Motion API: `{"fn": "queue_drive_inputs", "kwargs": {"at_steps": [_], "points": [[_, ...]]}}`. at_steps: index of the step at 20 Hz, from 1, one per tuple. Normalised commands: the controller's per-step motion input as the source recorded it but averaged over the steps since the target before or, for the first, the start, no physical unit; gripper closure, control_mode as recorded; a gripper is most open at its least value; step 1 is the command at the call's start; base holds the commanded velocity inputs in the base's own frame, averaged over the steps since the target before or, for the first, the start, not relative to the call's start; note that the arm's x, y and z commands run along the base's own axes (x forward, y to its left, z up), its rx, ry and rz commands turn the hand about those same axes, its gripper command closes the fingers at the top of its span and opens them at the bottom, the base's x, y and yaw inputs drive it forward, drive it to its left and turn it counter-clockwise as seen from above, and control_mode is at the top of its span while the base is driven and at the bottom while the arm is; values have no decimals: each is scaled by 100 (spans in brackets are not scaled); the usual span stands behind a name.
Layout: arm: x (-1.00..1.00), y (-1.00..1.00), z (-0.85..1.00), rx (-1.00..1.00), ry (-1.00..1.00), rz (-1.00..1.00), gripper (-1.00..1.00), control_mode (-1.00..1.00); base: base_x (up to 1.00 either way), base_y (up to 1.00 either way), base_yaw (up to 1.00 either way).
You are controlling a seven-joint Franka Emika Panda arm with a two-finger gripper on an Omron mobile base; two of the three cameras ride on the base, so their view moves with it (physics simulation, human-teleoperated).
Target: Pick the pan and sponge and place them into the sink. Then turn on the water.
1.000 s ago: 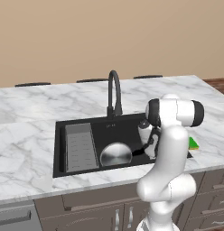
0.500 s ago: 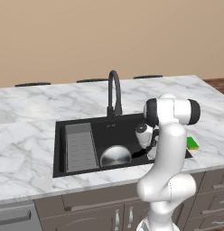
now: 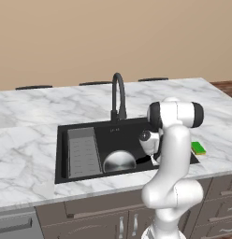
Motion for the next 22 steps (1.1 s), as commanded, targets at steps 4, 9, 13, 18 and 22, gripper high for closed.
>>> {"fn": "queue_drive_inputs", "kwargs": {"at_steps": [4,9,13,18,22], "points": [[7,2,-22,-4,-1,2,100,-100,0,0,0],[12,2,-17,-2,0,3,100,-100,0,0,0],[16,5,-9,-2,0,3,-100,-100,0,0,0],[12,0,7,-1,0,3,-100,-100,0,0,0],[8,0,9,0,0,2,-100,-100,0,0,0]]}}
